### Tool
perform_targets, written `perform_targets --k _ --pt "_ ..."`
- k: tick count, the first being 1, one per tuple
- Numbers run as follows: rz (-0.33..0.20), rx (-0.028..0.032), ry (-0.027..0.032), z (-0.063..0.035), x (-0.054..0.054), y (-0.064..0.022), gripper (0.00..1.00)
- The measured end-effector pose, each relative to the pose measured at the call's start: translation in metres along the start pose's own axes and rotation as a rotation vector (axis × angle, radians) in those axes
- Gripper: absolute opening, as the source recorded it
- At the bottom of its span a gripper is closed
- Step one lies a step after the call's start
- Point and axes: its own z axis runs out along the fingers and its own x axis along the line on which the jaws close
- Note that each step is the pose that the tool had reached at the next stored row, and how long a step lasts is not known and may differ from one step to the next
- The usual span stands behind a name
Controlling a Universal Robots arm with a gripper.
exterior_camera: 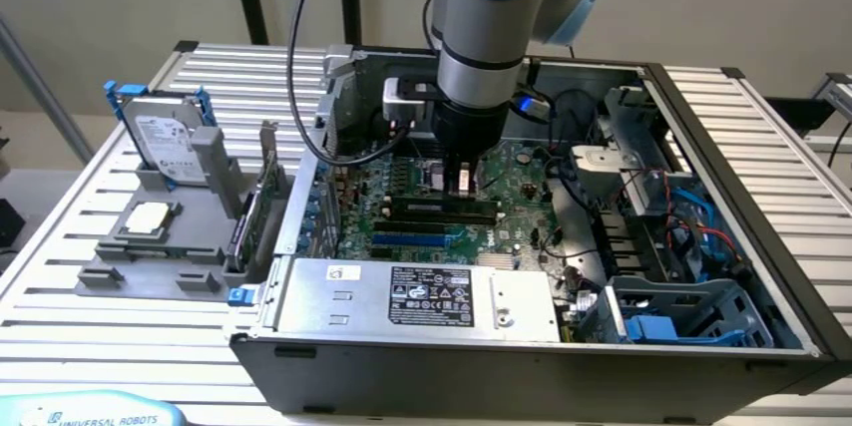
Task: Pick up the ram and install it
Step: 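Insert the ram into the slot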
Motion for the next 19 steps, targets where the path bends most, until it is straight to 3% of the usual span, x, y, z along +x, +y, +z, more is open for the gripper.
perform_targets --k 6,19 --pt "0.000 0.0007 0.0032 0.0006 0.0000 0.0000 0.13" --pt "0.000 0.0015 0.0039 0.0042 -0.0001 -0.0001 0.13"
